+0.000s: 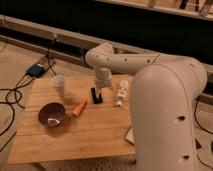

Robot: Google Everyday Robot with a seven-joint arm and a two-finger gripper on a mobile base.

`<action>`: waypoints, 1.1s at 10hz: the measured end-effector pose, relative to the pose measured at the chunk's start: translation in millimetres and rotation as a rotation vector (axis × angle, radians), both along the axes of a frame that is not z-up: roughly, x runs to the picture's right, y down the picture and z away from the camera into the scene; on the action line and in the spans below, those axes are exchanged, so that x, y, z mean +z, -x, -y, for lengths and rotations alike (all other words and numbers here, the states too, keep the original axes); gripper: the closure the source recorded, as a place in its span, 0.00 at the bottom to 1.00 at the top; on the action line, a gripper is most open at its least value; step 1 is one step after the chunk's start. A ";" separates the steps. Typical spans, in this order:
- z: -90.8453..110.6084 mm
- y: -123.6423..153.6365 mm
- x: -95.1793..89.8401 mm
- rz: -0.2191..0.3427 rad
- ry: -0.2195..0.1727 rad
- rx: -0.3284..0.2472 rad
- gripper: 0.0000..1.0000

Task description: Push the eraser across the table

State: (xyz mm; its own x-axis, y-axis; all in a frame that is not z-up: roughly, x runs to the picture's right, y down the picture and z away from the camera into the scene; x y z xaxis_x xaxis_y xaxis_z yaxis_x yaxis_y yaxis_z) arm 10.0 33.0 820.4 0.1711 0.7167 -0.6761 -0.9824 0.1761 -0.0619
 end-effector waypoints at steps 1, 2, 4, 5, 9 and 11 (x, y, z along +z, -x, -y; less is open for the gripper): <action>1.3 -3.7 7.9 0.002 0.005 -0.010 0.35; 2.3 -6.8 17.0 0.004 0.011 -0.019 0.35; 4.7 -8.2 36.7 0.008 0.017 -0.045 0.35; 5.8 -6.4 44.5 0.012 0.020 -0.057 0.35; 15.2 -2.0 80.2 0.037 0.016 -0.084 0.35; 19.6 -3.0 96.7 0.051 0.013 -0.085 0.35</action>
